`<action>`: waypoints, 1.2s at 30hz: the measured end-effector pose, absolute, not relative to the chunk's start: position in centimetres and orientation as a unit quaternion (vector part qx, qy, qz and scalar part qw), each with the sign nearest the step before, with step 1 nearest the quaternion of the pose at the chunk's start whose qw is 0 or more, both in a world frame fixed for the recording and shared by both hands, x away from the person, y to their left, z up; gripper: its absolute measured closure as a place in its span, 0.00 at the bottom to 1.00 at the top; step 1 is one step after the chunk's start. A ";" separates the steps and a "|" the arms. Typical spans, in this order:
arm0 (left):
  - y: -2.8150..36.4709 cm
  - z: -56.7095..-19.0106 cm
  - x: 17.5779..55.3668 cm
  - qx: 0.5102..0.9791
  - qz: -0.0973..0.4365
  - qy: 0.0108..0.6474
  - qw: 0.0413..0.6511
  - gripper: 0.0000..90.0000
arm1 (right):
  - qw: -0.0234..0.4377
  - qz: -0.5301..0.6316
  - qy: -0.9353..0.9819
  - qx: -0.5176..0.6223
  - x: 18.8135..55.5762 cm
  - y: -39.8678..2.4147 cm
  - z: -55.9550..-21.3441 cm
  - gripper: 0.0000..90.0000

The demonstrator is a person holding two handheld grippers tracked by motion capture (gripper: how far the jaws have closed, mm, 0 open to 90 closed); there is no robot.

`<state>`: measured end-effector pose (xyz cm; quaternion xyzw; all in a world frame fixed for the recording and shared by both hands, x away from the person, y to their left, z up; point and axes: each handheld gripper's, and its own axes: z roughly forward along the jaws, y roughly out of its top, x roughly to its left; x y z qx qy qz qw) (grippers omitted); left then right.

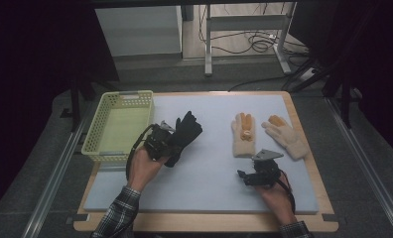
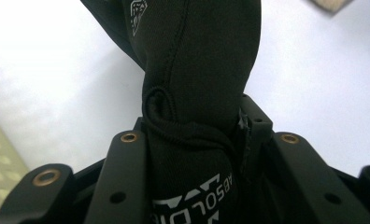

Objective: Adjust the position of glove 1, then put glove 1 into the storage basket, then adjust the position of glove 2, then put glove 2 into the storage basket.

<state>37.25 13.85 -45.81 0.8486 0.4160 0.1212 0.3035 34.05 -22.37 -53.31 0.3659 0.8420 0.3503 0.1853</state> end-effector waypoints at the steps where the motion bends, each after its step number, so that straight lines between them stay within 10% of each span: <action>1: 14.0 -45.6 37.4 0.848 0.124 0.416 0.304 0.70 | 0.186 0.351 0.842 0.365 34.1 -22.4 -53.3 0.20; 36: 26.1 -41.0 39.6 0.785 0.178 0.513 0.299 0.69 | 0.187 0.352 0.842 0.364 34.1 -22.4 -53.4 0.20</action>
